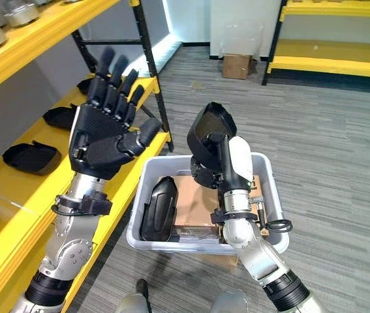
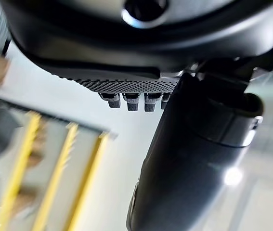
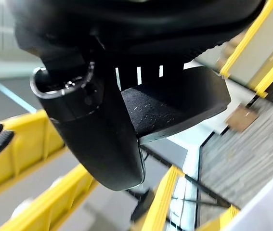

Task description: Move parts from the plastic box to the shelf.

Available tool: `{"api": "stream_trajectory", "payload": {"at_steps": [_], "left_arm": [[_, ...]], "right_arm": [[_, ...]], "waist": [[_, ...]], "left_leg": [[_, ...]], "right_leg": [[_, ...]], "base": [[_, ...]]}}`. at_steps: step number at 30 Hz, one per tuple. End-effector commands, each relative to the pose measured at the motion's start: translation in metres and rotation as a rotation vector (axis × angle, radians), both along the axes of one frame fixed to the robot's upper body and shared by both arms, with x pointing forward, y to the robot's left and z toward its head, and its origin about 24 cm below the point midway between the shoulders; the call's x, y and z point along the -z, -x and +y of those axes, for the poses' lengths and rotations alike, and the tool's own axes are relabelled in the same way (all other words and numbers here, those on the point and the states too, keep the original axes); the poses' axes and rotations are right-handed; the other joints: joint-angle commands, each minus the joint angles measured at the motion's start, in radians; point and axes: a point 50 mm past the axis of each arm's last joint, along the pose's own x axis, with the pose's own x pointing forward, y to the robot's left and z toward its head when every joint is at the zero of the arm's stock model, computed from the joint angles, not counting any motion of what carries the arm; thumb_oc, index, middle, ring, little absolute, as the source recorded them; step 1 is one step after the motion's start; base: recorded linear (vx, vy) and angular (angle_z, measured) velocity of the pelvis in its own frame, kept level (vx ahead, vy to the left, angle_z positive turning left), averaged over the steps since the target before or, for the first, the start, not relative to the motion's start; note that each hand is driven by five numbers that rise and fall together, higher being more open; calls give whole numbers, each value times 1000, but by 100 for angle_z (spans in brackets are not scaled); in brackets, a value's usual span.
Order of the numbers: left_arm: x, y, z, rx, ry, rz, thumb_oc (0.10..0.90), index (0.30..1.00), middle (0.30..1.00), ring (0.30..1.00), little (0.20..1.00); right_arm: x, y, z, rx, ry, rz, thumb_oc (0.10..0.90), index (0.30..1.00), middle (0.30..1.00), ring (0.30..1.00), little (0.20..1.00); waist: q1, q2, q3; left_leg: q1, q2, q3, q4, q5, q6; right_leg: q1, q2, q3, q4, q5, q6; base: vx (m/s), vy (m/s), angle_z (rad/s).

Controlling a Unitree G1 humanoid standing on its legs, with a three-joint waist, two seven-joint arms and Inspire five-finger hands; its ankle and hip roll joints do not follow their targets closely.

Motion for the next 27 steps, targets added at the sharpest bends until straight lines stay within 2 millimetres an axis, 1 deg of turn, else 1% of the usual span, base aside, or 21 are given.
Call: {"api": "stream_trajectory", "payload": {"at_steps": [1, 2, 3, 5, 6, 9, 10, 11, 12, 13, 15, 16, 17, 18, 20, 21, 23, 25, 27], "left_arm": [[-33, 4, 19, -64, 85, -186, 900, 1000, 1000, 1000, 1000], [-32, 3, 19, -40, 85, -194, 900, 1000, 1000, 1000, 1000], [-32, 3, 19, -37, 86, -196, 900, 1000, 1000, 1000, 1000], [-35, 6, 20, -27, 82, -240, 900, 1000, 1000, 1000, 1000], [-36, 6, 20, -21, 84, -251, 900, 1000, 1000, 1000, 1000], [-38, 6, 19, -16, 81, -266, 900, 1000, 1000, 1000, 1000], [-40, 5, 15, -6, 77, -270, 900, 1000, 1000, 1000, 1000], [-37, -2, 7, 38, 87, -211, 900, 1000, 1000, 1000, 1000], [-37, -2, 6, 39, 87, -209, 900, 1000, 1000, 1000, 1000], [-34, -5, 3, 30, 79, -177, 900, 1000, 1000, 1000, 1000], [-29, -9, -3, 57, 80, -178, 900, 1000, 1000, 1000, 1000], [-26, -8, -4, 82, 72, -187, 900, 1000, 1000, 1000, 1000], [-26, -8, -4, 86, 52, -193, 900, 1000, 1000, 1000, 1000], [-26, -7, -4, 85, 46, -193, 900, 1000, 1000, 1000, 1000], [-26, -7, -3, 69, 9, -174, 900, 1000, 1000, 1000, 1000], [-26, -6, -3, 73, 3, -177, 900, 1000, 1000, 1000, 1000], [-28, -5, -6, 102, -34, -202, 900, 1000, 1000, 1000, 1000], [-31, -1, -10, 132, -72, -238, 900, 1000, 1000, 1000, 1000], [-36, 0, -14, 139, -89, -235, 900, 1000, 1000, 1000, 1000]], "right_arm": [[-69, 9, 13, -39, -31, -377, 400, 300, 300, 300, 300], [-67, 10, 5, -19, -22, -371, 400, 300, 300, 300, 300], [-67, 10, 4, -19, -22, -370, 400, 300, 300, 300, 300], [-67, 11, -2, -36, -14, -378, 400, 300, 300, 300, 300], [-68, 11, -3, -43, -14, -386, 400, 300, 300, 300, 300], [-70, 12, -4, -56, -15, -396, 400, 300, 300, 300, 300], [-75, 12, -3, -76, -10, -422, 400, 300, 300, 300, 300], [-79, 13, -1, -89, -6, -467, 400, 300, 300, 300, 300], [-79, 13, -1, -89, -5, -468, 400, 300, 300, 300, 300], [-79, 15, 0, -91, 2, -488, 400, 300, 300, 300, 300], [-77, 16, 0, -88, 11, -508, 400, 300, 300, 300, 300], [-78, 17, -2, -82, 13, -512, 400, 300, 300, 300, 300], [-78, 19, -3, -83, 14, -511, 400, 300, 300, 300, 300], [-77, 19, -3, -83, 15, -511, 400, 300, 300, 300, 300], [-76, 22, -7, -80, 9, -505, 400, 300, 300, 300, 300], [-76, 23, -7, -80, 7, -512, 400, 300, 300, 300, 300], [-77, 28, -6, -85, 3, -532, 400, 300, 300, 300, 300], [-80, 32, -4, -90, 4, -552, 400, 300, 300, 300, 300], [-82, 34, -3, -89, 13, -566, 400, 300, 300, 300, 300]], "waist": [[-37, -66, -43], [-54, -80, -35], [-56, -82, -34], [-77, -103, -37], [-81, -110, -40], [-86, -117, -45], [-95, -121, -55], [-109, -110, -66], [-109, -110, -67], [-116, -98, -71], [-125, -91, -77], [-127, -93, -81], [-127, -96, -83], [-127, -98, -84], [-114, -104, -89], [-109, -107, -90], [-91, -117, -90], [-68, -124, -84], [-56, -129, -73]], "left_leg": [[7, 128, 224, -28, 62, -192], [17, 153, 275, 18, 63, -203], [18, 154, 277, 27, 57, -204], [51, 177, 328, 148, -11, -191], [55, 184, 335, 200, -30, -189], [61, 194, 334, 282, -44, -193], [77, 189, 339, 343, -67, -189], [96, 169, 356, 319, -70, -188], [98, 167, 357, 314, -68, -188], [99, 153, 355, 284, -47, -194], [118, 121, 372, 219, -69, -184], [133, 87, 383, 170, -115, -169], [142, 61, 384, 144, -159, -153], [144, 53, 385, 139, -168, -147], [143, 8, 361, 120, -209, -127], [141, -4, 353, 120, -218, -120], [130, -33, 341, 131, -247, -99], [108, -52, 334, 164, -276, -80], [81, -65, 328, 204, -305, -64]], "right_leg": [[156, 93, -157, -70, -70, -80], [151, 72, -189, -60, -71, -80], [149, 69, -192, -58, -71, -80], [123, 43, -211, -70, -48, -81], [118, 36, -211, -78, -43, -81], [108, 34, -209, -91, -37, -86], [97, 29, -205, -108, -30, -90], [89, 26, -198, -129, -15, -83], [90, 25, -199, -133, -13, -82], [96, 34, -189, -163, 2, -77], [105, 14, -190, -209, 57, -44], [111, -20, -185, -251, 117, -12], [111, -45, -182, -273, 150, 11], [112, -52, -182, -278, 157, 17], [125, -88, -174, -321, 213, 47], [129, -101, -172, -332, 233, 56], [143, -156, -176, -368, 314, 83], [156, -201, -197, -399, 357, 94], [154, -226, -202, -400, 377, 98]], "base": [[-221, -52, 94], [-183, -43, 112], [-340, -5, 124], [-349, 69, 58], [-238, 77, 17], [-163, 108, 5], [-340, 440, -2], [-308, 419, 44], [-233, 434, 64], [-130, 266, 64], [-182, 386, 39], [-204, 434, 62], [-178, 370, 59], [-137, 276, 37], [-139, 272, 27], [-136, 250, 27], [-123, 212, 40], [-148, 235, 32], [-183, 211, 23]]}}
